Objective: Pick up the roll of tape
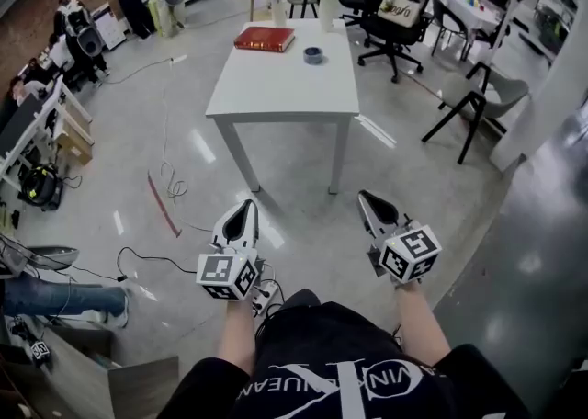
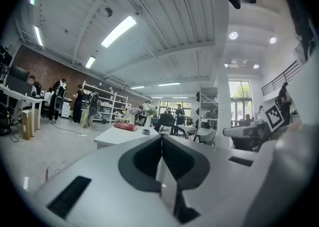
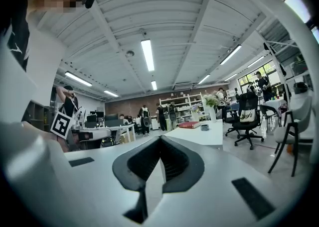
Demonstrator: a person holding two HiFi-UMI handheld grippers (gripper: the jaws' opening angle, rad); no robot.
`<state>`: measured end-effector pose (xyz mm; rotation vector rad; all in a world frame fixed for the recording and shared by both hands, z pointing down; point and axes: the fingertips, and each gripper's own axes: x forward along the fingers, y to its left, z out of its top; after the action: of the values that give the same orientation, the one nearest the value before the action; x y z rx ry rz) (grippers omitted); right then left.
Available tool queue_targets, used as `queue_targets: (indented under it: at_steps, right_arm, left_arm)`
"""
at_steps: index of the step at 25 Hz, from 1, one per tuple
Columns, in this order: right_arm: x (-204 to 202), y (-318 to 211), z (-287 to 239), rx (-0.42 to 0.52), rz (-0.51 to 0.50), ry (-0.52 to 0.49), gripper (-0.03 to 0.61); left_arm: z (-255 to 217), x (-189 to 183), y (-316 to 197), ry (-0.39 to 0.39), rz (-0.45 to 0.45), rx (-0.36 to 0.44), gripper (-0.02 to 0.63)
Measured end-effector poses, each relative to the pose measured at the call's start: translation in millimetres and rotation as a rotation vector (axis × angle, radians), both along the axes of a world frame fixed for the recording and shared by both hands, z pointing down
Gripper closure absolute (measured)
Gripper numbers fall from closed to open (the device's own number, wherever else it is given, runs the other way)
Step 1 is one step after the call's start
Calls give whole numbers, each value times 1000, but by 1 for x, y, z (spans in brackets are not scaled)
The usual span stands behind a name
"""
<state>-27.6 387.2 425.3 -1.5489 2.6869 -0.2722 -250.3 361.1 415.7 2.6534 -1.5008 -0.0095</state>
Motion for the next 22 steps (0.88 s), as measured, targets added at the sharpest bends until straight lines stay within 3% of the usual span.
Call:
queue_targets:
  at_steps: [4, 8, 11, 22]
  right_arm:
    - [12, -6, 2, -12, 47, -7, 571]
    - [21, -12, 4, -25, 57, -32, 516]
    - [28, -21, 9, -38, 55, -45, 512]
    - [56, -89, 21, -65, 78, -72, 497]
  left_arm:
    - [4, 5, -3, -1, -2, -11, 609]
    - [7, 13, -11, -7, 9, -24, 609]
    - [11, 23, -21, -10, 23, -37, 609]
    - [17, 64, -106, 0, 79, -49, 609]
